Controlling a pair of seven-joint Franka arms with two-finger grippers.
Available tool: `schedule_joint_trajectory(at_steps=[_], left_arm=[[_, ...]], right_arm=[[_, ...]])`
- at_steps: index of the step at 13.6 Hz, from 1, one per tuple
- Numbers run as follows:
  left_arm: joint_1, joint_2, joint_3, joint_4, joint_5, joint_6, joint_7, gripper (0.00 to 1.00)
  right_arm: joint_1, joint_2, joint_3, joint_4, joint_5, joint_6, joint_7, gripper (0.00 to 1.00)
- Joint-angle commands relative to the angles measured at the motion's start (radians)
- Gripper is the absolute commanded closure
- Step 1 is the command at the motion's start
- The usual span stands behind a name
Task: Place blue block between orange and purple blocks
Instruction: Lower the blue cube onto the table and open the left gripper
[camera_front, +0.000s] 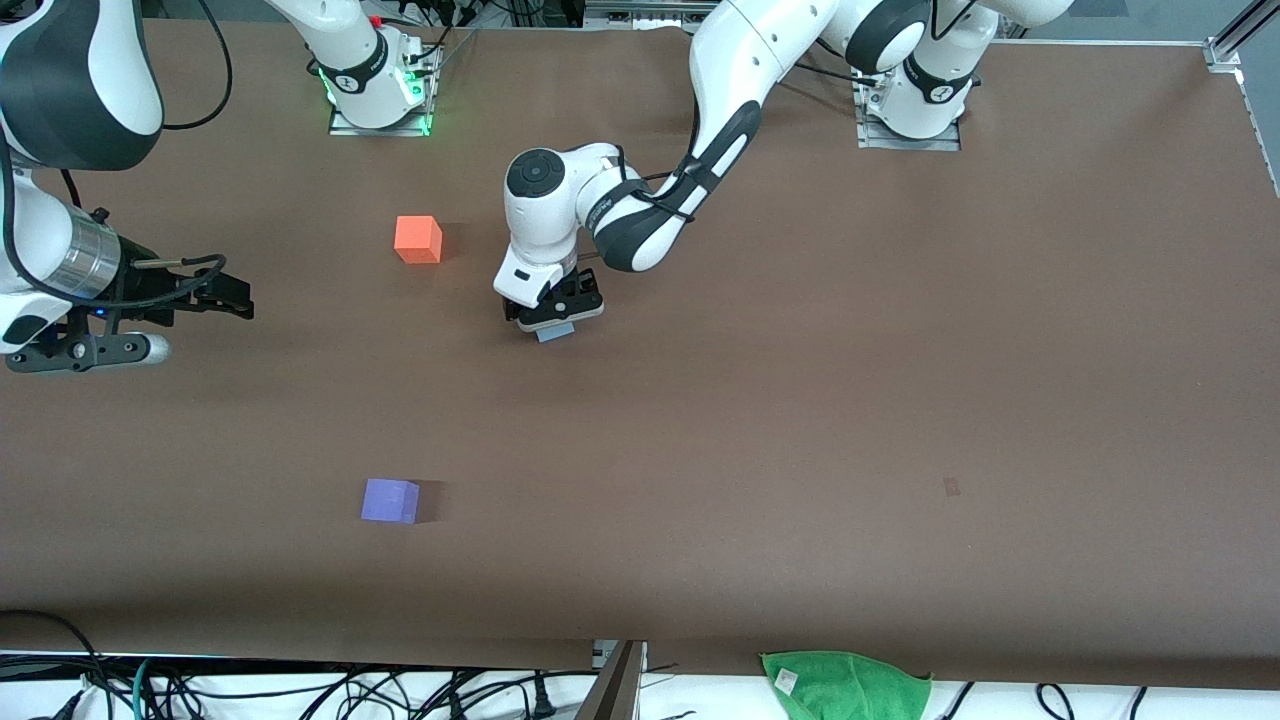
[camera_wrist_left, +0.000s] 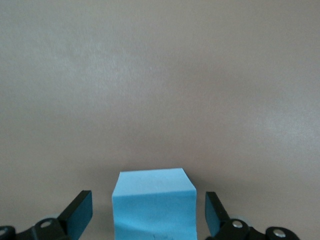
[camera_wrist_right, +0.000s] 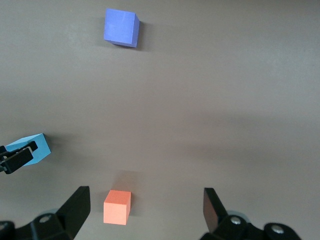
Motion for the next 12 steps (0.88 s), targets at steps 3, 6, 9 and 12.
schedule_joint_trajectory(at_steps=[3, 6, 9, 12], left_arm=[[0.061, -0.081, -0.003, 0.005, 0.025, -0.020, 0.010, 0.00], [0.119, -0.203, -0.017, -0.045, 0.015, -0.092, 0.008, 0.00], [0.165, -0.295, -0.024, -0.053, 0.014, -0.236, 0.080, 0.00], [0.237, -0.417, -0.024, -0.105, 0.011, -0.407, 0.324, 0.00]], right_arm=[[0.009, 0.034, 0.007, 0.016, 0.020, 0.018, 0.000, 0.00], [0.043, 0.038, 0.005, 0.016, 0.022, 0.020, -0.001, 0.00], [0.087, 0.052, 0.007, 0.015, 0.045, 0.027, -0.007, 0.00], [0.145, 0.075, 0.007, 0.012, 0.048, 0.067, -0.001, 0.00]])
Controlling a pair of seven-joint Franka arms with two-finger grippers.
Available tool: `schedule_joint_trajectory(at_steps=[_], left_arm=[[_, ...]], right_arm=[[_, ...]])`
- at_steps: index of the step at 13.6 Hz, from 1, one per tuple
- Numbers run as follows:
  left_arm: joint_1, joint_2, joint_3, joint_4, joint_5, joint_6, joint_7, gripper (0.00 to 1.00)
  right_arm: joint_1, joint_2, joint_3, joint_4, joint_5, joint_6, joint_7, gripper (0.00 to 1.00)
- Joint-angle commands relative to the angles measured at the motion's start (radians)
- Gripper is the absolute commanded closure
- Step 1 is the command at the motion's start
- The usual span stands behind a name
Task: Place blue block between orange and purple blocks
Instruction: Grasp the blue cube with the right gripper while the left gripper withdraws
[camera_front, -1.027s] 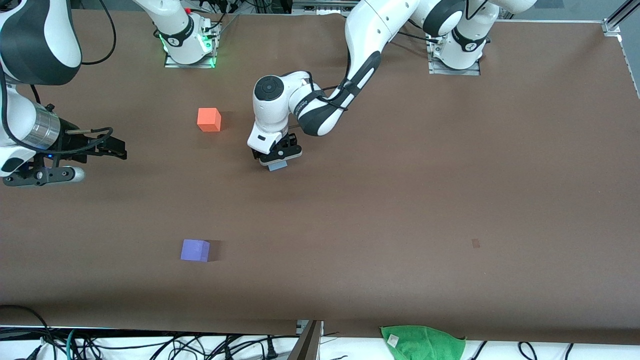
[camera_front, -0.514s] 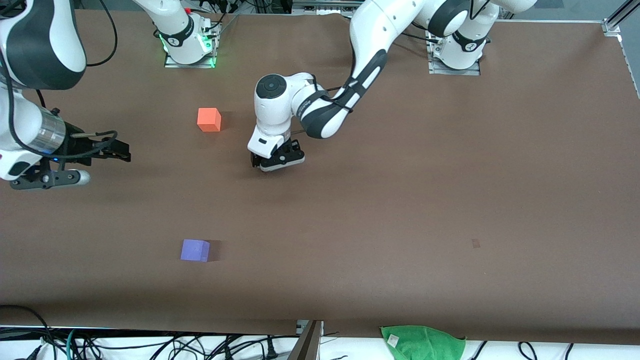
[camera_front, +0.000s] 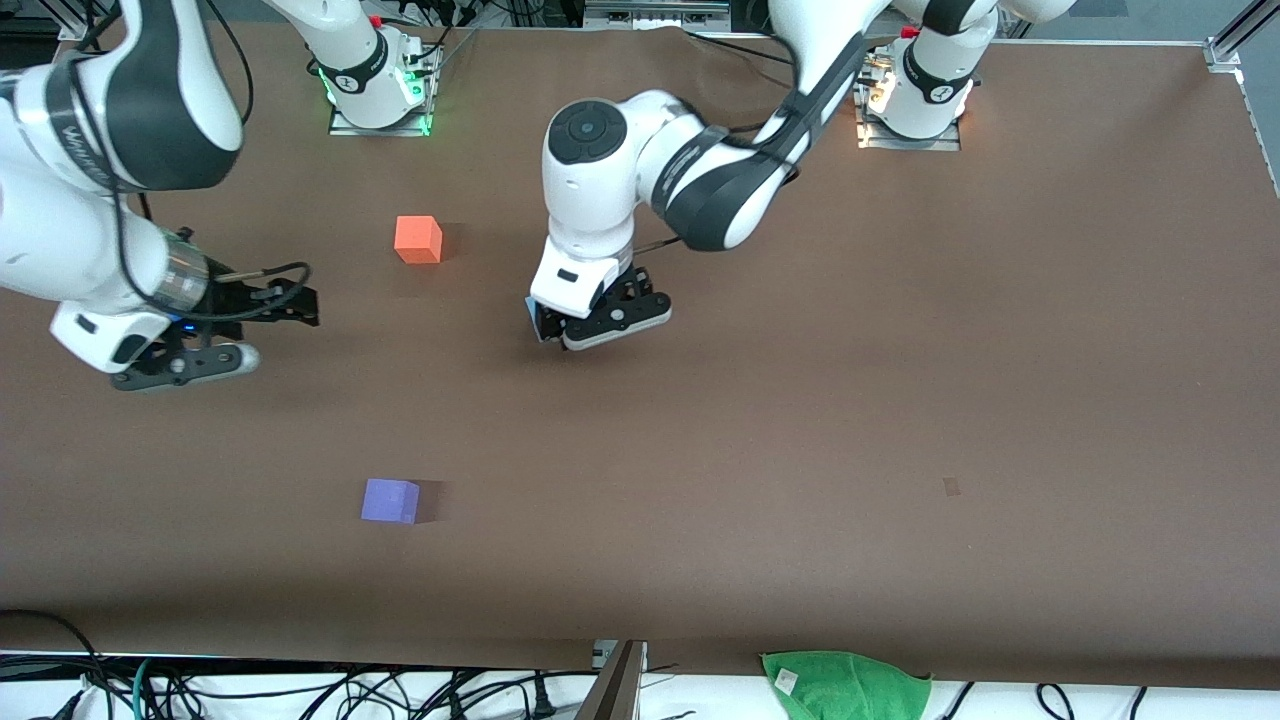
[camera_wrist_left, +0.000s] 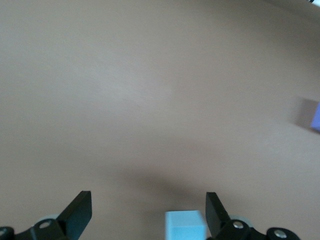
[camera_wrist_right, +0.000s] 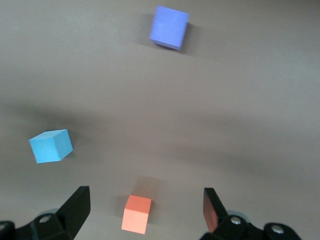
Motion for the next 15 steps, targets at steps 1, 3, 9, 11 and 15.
schedule_joint_trajectory(at_steps=[1, 3, 9, 11, 15], left_arm=[[0.084, -0.185, -0.018, -0.178, 0.003, -0.080, 0.206, 0.00], [0.128, -0.353, -0.018, -0.367, 0.003, -0.089, 0.302, 0.00], [0.338, -0.623, -0.018, -0.560, -0.013, -0.279, 0.682, 0.00], [0.429, -0.666, -0.018, -0.580, -0.022, -0.305, 0.841, 0.00], [0.566, -0.758, -0.016, -0.719, -0.067, -0.275, 0.967, 0.00]], right_arm=[[0.055, 0.027, -0.003, 0.012, 0.017, 0.032, 0.000, 0.00], [0.108, 0.047, -0.003, 0.012, 0.021, 0.046, 0.005, 0.00], [0.257, 0.131, -0.004, 0.000, 0.053, 0.133, 0.089, 0.00], [0.306, 0.137, -0.004, -0.046, 0.053, 0.201, 0.151, 0.00], [0.374, 0.139, -0.004, -0.166, 0.053, 0.343, 0.192, 0.00]])
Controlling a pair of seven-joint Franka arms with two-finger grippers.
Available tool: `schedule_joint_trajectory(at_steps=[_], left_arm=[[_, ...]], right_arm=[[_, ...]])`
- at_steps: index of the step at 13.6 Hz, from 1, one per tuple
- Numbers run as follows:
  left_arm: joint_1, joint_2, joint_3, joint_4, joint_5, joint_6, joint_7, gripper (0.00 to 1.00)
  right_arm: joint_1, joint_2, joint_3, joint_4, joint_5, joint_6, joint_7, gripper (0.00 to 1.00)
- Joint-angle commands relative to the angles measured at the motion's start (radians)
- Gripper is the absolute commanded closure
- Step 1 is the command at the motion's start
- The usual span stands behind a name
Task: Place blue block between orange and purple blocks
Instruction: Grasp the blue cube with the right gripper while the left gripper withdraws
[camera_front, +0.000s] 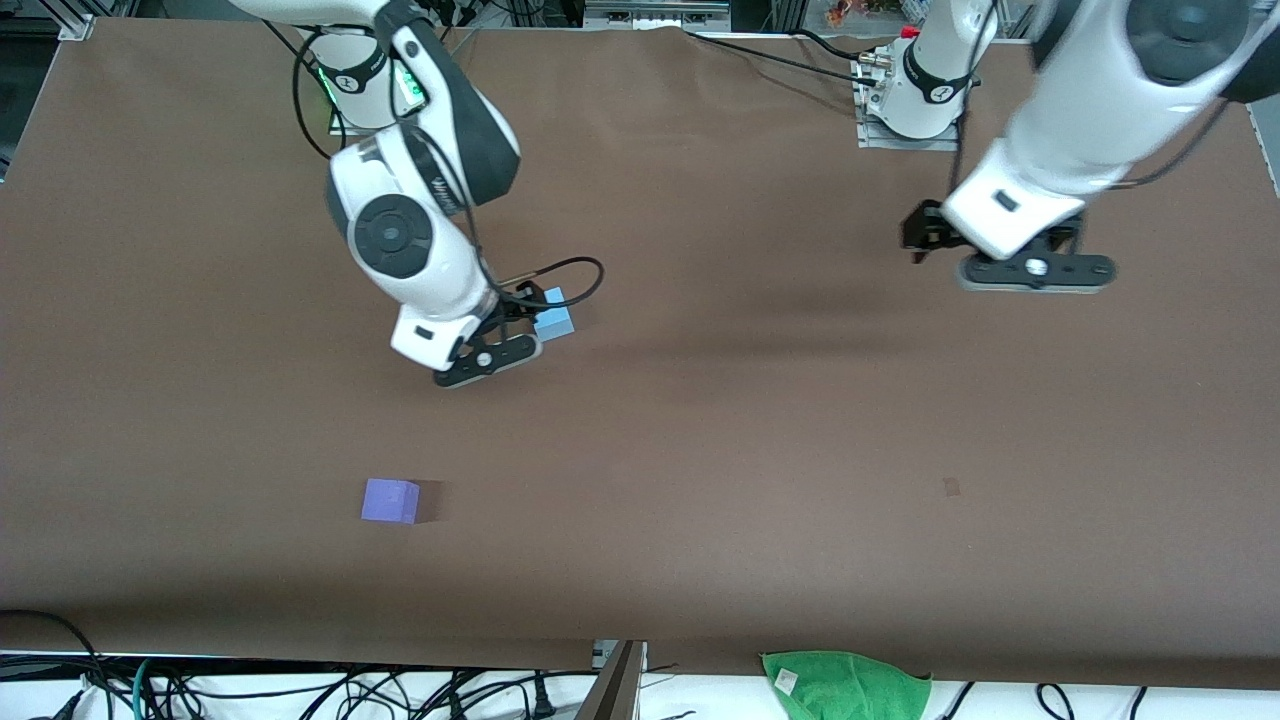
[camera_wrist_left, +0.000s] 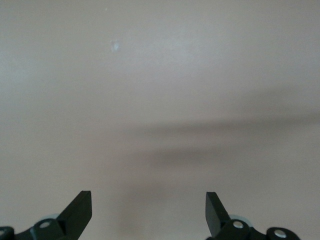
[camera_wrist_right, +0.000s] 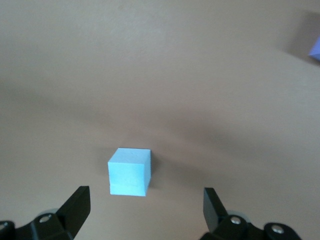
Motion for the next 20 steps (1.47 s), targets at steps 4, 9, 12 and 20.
schedule_joint_trajectory(at_steps=[4, 9, 12, 20], left_arm=[[0.078, -0.118, -0.018, -0.229, -0.055, 0.127, 0.093, 0.00], [0.119, -0.119, -0.016, -0.225, -0.057, 0.146, 0.091, 0.00], [0.157, -0.124, -0.015, -0.220, -0.057, 0.155, 0.079, 0.00], [0.174, -0.122, -0.010, -0.204, -0.062, 0.154, 0.088, 0.00]], right_arm=[[0.075, -0.025, -0.009, -0.230, 0.011, 0.245, 0.073, 0.00], [0.089, -0.039, -0.006, -0.402, 0.010, 0.437, 0.078, 0.00], [0.100, -0.035, -0.004, -0.436, 0.010, 0.506, 0.079, 0.00], [0.134, -0.025, -0.006, -0.482, 0.010, 0.563, 0.122, 0.00]])
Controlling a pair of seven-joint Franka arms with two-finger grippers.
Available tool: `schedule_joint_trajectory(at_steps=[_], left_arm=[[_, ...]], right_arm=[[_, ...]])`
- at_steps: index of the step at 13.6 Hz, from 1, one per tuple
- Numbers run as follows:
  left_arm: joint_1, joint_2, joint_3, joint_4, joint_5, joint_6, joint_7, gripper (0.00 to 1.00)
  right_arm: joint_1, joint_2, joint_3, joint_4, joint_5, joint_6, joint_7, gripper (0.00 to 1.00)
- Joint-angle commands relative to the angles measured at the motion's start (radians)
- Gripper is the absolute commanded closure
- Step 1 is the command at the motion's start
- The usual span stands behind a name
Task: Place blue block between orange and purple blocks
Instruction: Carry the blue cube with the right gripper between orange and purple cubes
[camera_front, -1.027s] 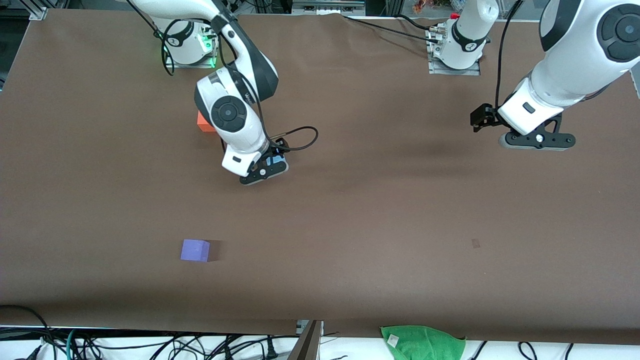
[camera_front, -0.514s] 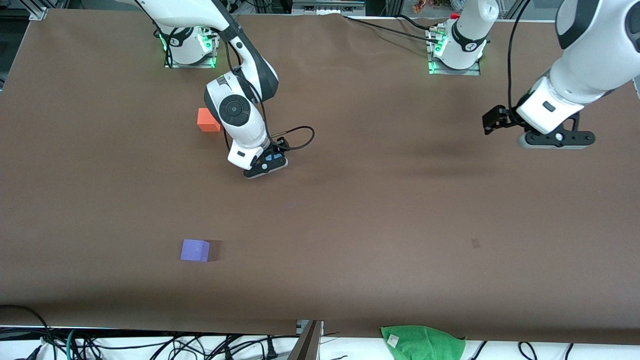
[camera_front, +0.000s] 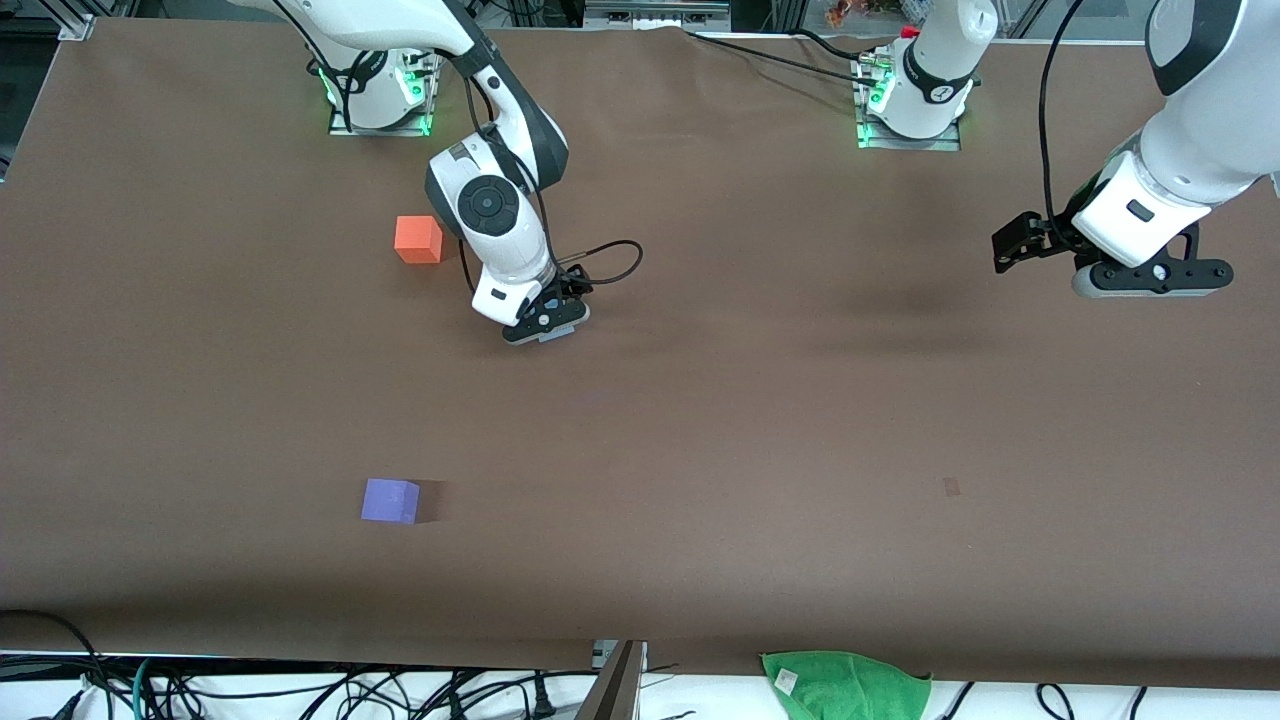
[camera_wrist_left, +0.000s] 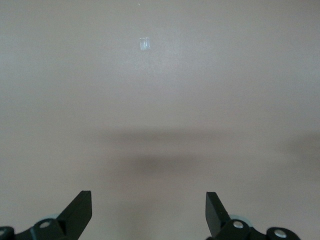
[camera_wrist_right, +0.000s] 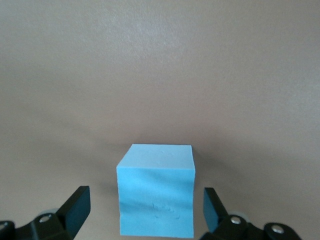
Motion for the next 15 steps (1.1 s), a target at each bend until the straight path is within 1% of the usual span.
schedule_joint_trajectory(at_steps=[1, 2, 4, 6, 7, 8, 9, 10, 11, 13, 14, 15], left_arm=[[0.014, -0.015, -0.007, -0.005, -0.023, 0.002, -0.001, 0.00], [0.014, -0.013, -0.006, -0.005, -0.023, 0.002, -0.001, 0.00], [0.015, -0.013, -0.004, -0.005, -0.023, -0.014, 0.001, 0.00], [0.014, -0.006, -0.003, 0.030, -0.019, -0.024, -0.001, 0.00], [0.015, -0.004, -0.003, 0.032, -0.013, -0.046, 0.013, 0.00], [0.018, 0.005, -0.003, 0.041, -0.011, -0.047, 0.010, 0.00], [0.020, 0.017, -0.004, 0.068, -0.008, -0.044, -0.001, 0.00], [0.021, 0.051, -0.004, 0.120, -0.005, -0.049, -0.004, 0.00], [0.027, 0.068, -0.003, 0.156, -0.002, -0.051, -0.003, 0.00], [0.035, 0.070, -0.003, 0.197, -0.002, -0.051, -0.003, 0.00], [0.035, 0.070, -0.003, 0.214, 0.000, -0.052, -0.004, 0.00], [0.037, 0.071, -0.003, 0.217, 0.000, -0.051, -0.001, 0.00]], right_arm=[[0.007, -0.028, -0.006, -0.075, 0.010, 0.079, 0.010, 0.00], [0.007, -0.026, -0.006, -0.095, 0.010, 0.111, 0.010, 0.00], [0.020, -0.020, -0.006, -0.107, 0.010, 0.131, 0.008, 0.00], [0.021, -0.015, -0.006, -0.109, 0.010, 0.143, 0.010, 0.00], [0.021, -0.006, -0.006, -0.109, 0.010, 0.154, 0.008, 0.05], [0.021, -0.005, -0.006, -0.107, 0.010, 0.154, 0.008, 0.25], [0.021, 0.000, -0.006, -0.107, 0.010, 0.154, 0.010, 0.49], [0.023, 0.000, -0.006, -0.106, 0.010, 0.154, 0.008, 0.60], [0.024, 0.000, -0.006, -0.103, 0.010, 0.154, 0.008, 0.61], [0.020, -0.012, -0.015, -0.088, 0.010, 0.147, 0.002, 0.61], [0.018, -0.029, -0.026, -0.081, 0.011, 0.139, -0.001, 0.61], [0.017, -0.046, -0.054, -0.080, 0.011, 0.122, -0.004, 0.61]])
